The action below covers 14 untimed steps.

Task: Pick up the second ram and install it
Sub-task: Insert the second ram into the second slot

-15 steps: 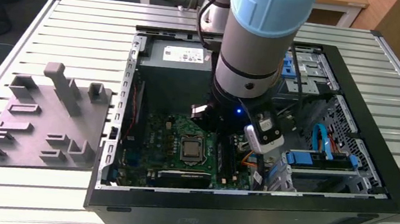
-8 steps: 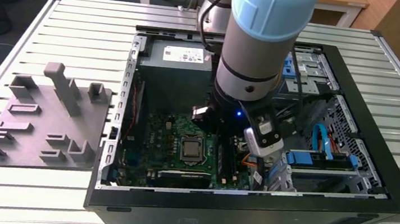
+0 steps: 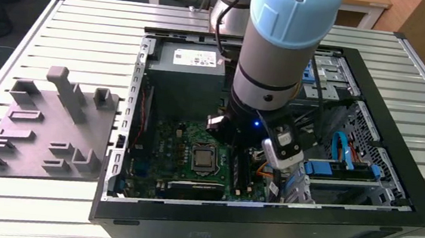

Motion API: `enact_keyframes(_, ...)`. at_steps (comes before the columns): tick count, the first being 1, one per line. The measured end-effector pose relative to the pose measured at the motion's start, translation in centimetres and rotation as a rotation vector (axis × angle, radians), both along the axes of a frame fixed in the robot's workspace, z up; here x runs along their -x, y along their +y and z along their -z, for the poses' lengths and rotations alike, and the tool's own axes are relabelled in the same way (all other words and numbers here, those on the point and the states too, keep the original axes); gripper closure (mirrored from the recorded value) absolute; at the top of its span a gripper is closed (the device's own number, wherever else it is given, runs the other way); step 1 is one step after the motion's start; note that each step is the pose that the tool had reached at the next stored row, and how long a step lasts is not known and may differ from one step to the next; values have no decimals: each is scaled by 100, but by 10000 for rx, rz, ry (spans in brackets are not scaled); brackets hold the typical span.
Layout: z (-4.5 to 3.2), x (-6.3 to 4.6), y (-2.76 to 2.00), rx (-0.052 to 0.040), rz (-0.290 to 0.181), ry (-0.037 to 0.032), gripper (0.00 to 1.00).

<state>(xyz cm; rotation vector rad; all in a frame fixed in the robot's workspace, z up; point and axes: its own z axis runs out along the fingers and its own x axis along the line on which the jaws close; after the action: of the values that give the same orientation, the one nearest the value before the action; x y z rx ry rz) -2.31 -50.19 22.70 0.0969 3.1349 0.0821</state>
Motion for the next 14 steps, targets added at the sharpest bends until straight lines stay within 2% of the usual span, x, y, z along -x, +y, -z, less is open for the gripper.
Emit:
enact_keyframes(4,35,-8,0,0,-174,-1,86)
enact_keyframes(9,85,-10,2,1,-162,0,86)
enact_keyframes(14,99,-10,16,4,-162,0,86)
